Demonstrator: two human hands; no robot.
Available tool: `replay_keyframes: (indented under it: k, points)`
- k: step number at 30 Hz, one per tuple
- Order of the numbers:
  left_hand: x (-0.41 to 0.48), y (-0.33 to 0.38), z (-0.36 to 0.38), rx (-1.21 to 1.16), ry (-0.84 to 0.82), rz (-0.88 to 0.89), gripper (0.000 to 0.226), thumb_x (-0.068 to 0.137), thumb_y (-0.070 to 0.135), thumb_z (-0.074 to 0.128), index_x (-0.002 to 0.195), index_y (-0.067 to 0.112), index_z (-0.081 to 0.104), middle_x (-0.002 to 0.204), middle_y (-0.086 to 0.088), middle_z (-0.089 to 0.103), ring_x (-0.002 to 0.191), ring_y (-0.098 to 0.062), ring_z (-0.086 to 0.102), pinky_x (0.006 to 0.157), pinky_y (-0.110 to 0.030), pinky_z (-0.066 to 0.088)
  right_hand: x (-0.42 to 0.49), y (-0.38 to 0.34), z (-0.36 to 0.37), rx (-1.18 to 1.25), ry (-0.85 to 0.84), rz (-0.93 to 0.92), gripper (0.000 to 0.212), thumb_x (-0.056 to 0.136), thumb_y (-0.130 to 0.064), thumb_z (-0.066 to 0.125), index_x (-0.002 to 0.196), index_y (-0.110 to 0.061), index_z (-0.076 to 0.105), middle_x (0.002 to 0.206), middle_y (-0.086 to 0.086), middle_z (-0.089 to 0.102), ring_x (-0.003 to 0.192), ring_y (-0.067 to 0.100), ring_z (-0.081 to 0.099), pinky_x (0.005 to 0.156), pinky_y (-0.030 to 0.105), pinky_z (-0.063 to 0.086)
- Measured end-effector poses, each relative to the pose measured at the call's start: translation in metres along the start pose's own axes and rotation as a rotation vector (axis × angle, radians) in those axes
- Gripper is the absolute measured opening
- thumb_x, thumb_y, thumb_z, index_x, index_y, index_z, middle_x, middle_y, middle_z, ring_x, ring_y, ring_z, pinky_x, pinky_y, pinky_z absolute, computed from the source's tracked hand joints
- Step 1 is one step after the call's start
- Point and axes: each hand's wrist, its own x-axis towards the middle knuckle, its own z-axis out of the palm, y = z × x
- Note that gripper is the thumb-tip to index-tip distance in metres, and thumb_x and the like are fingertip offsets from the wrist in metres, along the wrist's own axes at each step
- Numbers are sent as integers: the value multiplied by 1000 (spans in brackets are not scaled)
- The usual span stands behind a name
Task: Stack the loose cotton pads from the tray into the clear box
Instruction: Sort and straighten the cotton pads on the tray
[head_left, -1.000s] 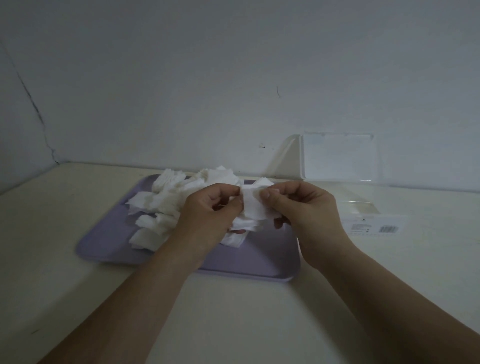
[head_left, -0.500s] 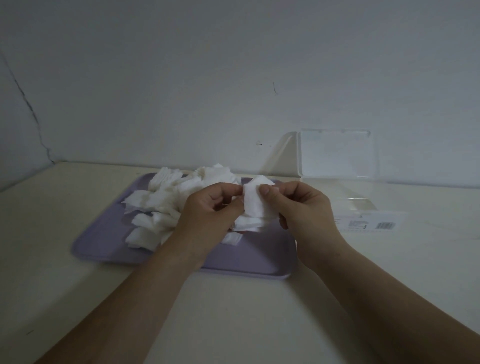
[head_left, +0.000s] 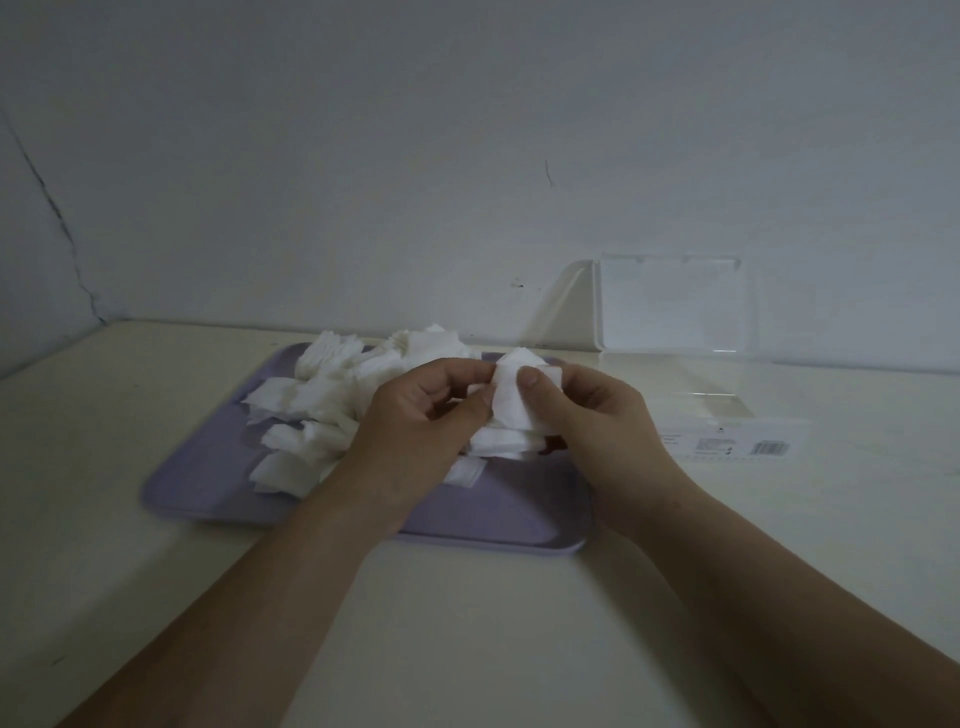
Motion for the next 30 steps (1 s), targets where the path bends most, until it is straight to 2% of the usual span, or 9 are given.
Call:
replay_keyframes:
  k: [3, 5, 7, 9, 11, 14, 17, 22, 30]
  points:
    - [2, 1, -5, -112, -114, -64, 34, 99, 1, 60, 129, 17, 66, 119, -7, 77, 113, -23, 72, 94, -37, 59, 0, -1, -1, 67, 34, 9, 15, 93, -21, 73, 98, -7, 77, 104, 30, 72, 87, 33, 69, 78, 53, 56]
    - [3, 0, -7, -64, -88, -96, 36, 97, -3, 62, 127, 17, 65, 119, -8, 77, 108, -23, 73, 88, -37, 57, -1, 0, -1, 118, 51, 20, 16, 93, -20, 74, 100, -6, 76, 106, 26, 74, 95, 36, 72, 82, 54, 60]
    - [6, -1, -9, 68, 82, -57, 33, 95, -5, 64, 115, 21, 70, 112, -10, 78, 100, -23, 73, 83, -35, 57, 1, 0, -1, 96, 118, 4, 17, 94, -22, 73, 101, -6, 74, 105, 20, 76, 95, 28, 72, 73, 43, 62]
    - [10, 0, -15, 165, 282, 9, 37, 94, -6, 60, 105, 27, 71, 105, 1, 77, 97, -17, 72, 84, -34, 57, 2, 0, -1, 48, 201, -21, 14, 96, -21, 70, 101, -8, 72, 101, 15, 76, 89, 21, 71, 65, 34, 60]
    - [15, 3, -20, 31, 341, 26, 42, 93, -10, 54, 101, 26, 72, 94, 8, 75, 85, -12, 68, 73, -29, 54, 2, 1, -1, 28, 236, -17, 11, 97, -19, 68, 101, -9, 70, 100, 14, 74, 87, 24, 73, 60, 35, 60]
    - [14, 9, -19, -206, 159, 2, 44, 92, -16, 52, 104, 21, 73, 90, 3, 76, 83, -13, 68, 69, -26, 55, -2, -1, 0, 30, 191, 32, 10, 97, -14, 68, 103, -6, 70, 100, 17, 74, 84, 28, 75, 60, 37, 63]
    - [10, 5, -11, -148, 17, 23, 40, 92, -13, 61, 111, 20, 73, 109, -11, 76, 97, -18, 70, 84, -33, 58, -4, -5, 2, 78, 53, 56, 6, 95, -6, 69, 98, -4, 73, 97, 19, 76, 85, 28, 77, 67, 39, 64]
    - [8, 1, -11, -79, 33, 65, 38, 89, -12, 68, 117, 13, 70, 114, -11, 77, 103, -17, 73, 87, -27, 60, -3, -6, -1, 135, -129, 85, 16, 97, -7, 65, 108, -5, 76, 109, 25, 75, 103, 37, 74, 86, 44, 61]
    - [8, -1, -13, -46, -8, 64, 36, 86, -12, 72, 111, 13, 73, 104, -7, 80, 99, -17, 74, 86, -26, 59, -1, -6, -5, 86, -244, 127, 24, 104, -3, 52, 113, -1, 74, 113, 21, 75, 109, 33, 72, 92, 45, 60]
